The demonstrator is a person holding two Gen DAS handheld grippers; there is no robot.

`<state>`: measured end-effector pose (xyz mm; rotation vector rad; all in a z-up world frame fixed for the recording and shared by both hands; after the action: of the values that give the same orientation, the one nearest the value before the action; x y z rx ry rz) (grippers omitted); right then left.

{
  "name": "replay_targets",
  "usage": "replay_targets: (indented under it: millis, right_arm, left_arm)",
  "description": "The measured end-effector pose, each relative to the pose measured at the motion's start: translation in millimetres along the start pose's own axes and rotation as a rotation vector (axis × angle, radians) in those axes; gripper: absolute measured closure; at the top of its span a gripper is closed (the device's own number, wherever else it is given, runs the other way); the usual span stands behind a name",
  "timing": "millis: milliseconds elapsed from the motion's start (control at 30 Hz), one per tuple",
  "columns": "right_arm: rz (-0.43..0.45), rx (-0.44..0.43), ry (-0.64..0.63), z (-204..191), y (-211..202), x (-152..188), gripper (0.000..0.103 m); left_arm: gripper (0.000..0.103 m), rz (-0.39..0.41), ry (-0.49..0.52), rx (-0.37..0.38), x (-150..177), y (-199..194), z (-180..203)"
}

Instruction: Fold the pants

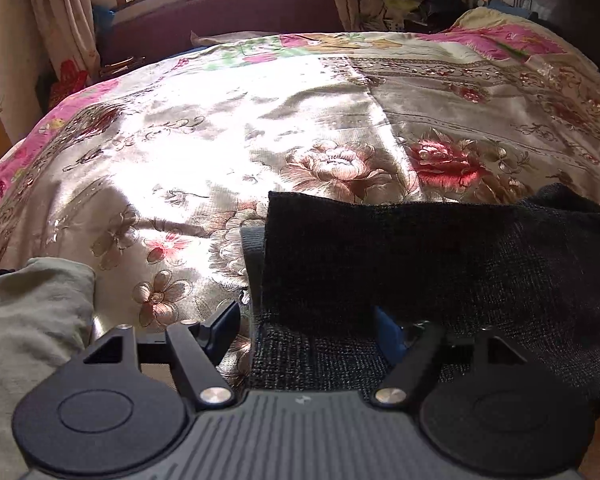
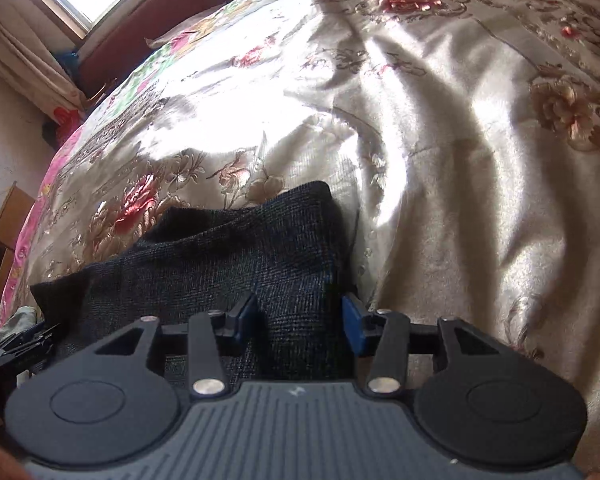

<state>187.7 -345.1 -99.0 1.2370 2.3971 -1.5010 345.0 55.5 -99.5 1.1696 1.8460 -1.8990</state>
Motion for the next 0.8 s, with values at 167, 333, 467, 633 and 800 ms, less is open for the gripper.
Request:
replay_targets:
  millis: [167, 333, 467, 633, 800]
  right_arm:
    - [-0.017, -0.065, -0.039, -6, -3, 8, 0.048]
    - [-0.052, -0.130, -0.001, -1, 11, 6, 0.070]
    - [-0.060, -0.178, 0.028, 3, 13, 2, 0.085]
    - [-0.019, -0.237, 0.008, 12, -17, -7, 0.093]
    - [-0.007, -0.218, -0.038, 31, -46, 4, 0.093]
  left_arm:
    - [0.010, 0.038, 0.087, -0.041, -8, -10, -4]
    - [0.000, -0.033, -0.076, 0.071, 2, 13, -6]
    - [0.019, -0.018, -0.064, 0.083, 3, 0, 2]
    - [0.030, -0.018, -0.090, 0.100, 13, -21, 11]
    - [0.033, -0.014, -0.062, 0.121, 26, -48, 40]
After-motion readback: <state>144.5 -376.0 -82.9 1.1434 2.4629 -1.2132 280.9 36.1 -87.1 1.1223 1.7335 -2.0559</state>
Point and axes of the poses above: each gripper's, at about its wrist camera, not at the fingertips, and y roughly the way its jaws point, z to its right, x to its underside, the point moved 8 cm from there along y, roughly the way its jaws point, and after that the axes turned 4 degrees about -x, right-handed, at the moved point
